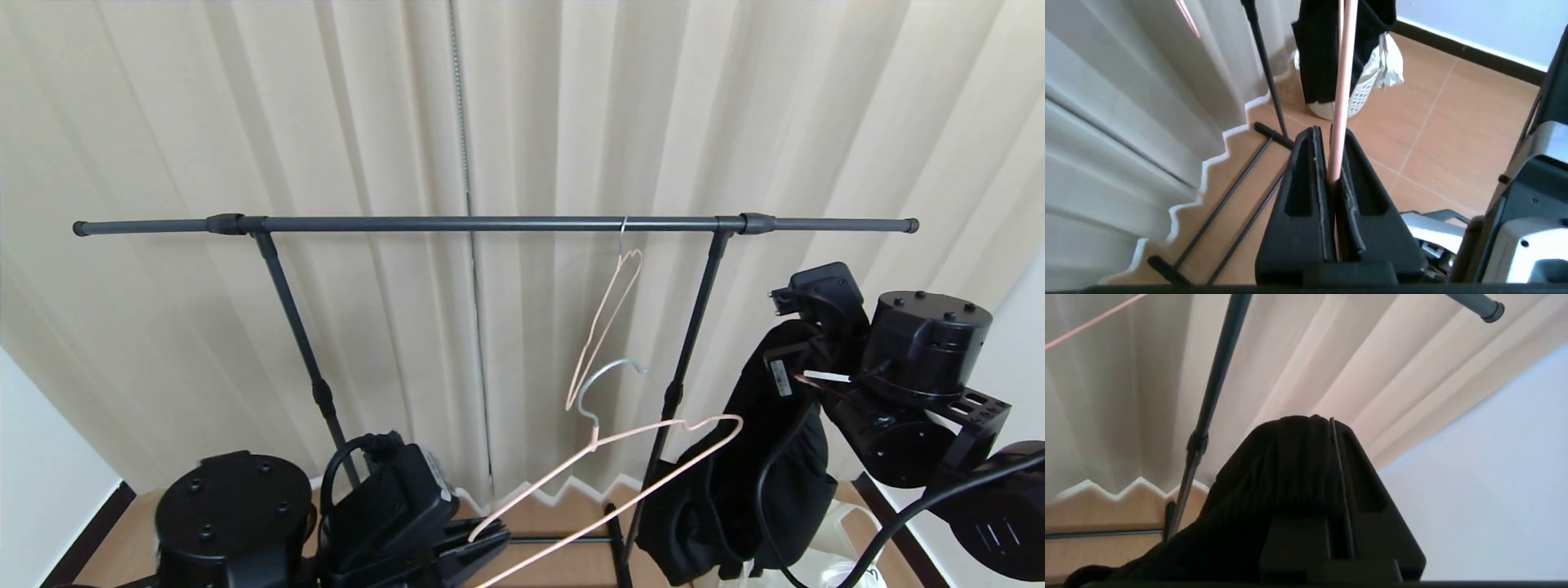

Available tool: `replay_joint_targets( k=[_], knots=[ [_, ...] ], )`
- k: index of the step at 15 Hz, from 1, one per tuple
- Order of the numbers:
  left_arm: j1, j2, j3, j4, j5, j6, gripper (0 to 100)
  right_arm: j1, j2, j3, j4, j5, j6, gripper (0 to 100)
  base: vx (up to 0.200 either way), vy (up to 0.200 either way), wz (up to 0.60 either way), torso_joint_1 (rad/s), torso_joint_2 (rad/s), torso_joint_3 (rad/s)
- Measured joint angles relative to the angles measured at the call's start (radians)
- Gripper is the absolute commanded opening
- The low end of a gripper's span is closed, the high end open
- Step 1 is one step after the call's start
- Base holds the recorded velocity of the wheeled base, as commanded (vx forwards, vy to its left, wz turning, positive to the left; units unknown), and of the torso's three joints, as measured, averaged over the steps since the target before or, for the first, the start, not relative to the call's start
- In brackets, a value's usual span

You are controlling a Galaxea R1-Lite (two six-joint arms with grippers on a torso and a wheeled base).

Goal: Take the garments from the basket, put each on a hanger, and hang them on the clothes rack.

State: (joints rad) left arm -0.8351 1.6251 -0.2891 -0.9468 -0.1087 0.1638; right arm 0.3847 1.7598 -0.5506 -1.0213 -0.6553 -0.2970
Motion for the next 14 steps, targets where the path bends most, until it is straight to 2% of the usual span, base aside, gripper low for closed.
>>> replay_joint_targets(
  k=[1,3,7,14],
  knots=[
    [-0.004,0.037,-0.012,-0.054,0.011,-0.003,0,0.013,0.0,0.003,0.0,0.0,0.002,0,0.0,0.0,0.0,0.0,0.0,0.0],
    [-0.008,0.092,-0.038,-0.096,0.027,-0.01,0,0.045,0.001,0.007,0.0,-0.001,0.021,0,0.0,0.0,0.0,0.0,0.0,0.0],
    [-0.009,0.154,-0.099,-0.103,0.088,-0.064,0,0.113,0.004,0.013,0.003,-0.005,0.043,0,0.0,0.0,0.0,0.0,0.0,0.0],
    [-0.01,0.19,-0.123,-0.142,0.105,-0.068,0,0.26,-0.002,0.022,0.001,-0.019,0.11,0,0.0,0.0,0.0,0.0,0.0,0.0]
  ],
)
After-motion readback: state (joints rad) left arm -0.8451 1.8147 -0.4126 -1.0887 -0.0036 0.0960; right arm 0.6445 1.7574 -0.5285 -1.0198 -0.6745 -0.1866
